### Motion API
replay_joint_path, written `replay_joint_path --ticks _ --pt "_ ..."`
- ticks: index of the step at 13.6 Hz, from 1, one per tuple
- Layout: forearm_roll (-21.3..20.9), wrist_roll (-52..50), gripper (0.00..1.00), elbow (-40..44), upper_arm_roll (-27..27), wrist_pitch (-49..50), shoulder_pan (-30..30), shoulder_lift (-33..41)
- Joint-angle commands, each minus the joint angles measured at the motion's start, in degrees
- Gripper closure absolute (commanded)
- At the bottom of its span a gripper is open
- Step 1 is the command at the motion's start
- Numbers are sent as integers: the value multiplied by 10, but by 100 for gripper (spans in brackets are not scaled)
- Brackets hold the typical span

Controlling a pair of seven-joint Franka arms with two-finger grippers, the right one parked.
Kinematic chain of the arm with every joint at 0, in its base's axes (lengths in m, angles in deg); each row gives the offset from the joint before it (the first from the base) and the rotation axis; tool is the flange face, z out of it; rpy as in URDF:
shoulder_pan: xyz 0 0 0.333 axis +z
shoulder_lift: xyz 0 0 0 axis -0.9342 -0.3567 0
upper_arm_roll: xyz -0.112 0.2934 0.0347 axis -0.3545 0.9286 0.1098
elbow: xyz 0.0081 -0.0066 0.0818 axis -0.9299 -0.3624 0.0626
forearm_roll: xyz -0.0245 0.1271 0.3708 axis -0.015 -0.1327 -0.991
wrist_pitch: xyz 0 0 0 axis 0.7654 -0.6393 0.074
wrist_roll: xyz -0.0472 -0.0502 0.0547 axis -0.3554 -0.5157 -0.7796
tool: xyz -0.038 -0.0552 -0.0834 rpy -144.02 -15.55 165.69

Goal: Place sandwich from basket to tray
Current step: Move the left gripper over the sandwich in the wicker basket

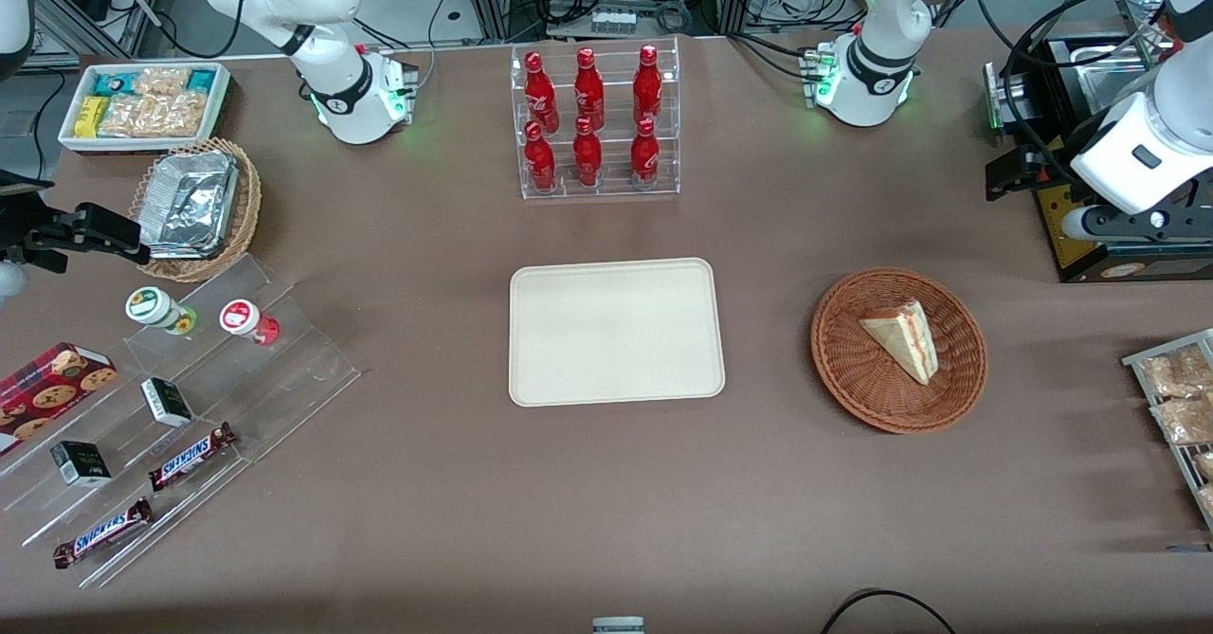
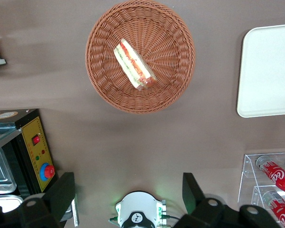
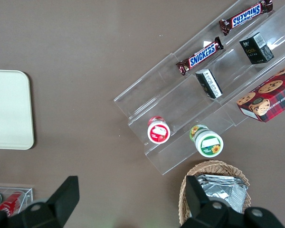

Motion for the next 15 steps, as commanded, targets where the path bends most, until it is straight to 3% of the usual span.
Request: replay_joint_path --ticks 1,7,15 --pt "-5 8 0 3 1 13 1 5" --pt "-8 0 0 -26 1 -14 1 2" --pt "-21 -58 0 -189 -1 -232 0 -2"
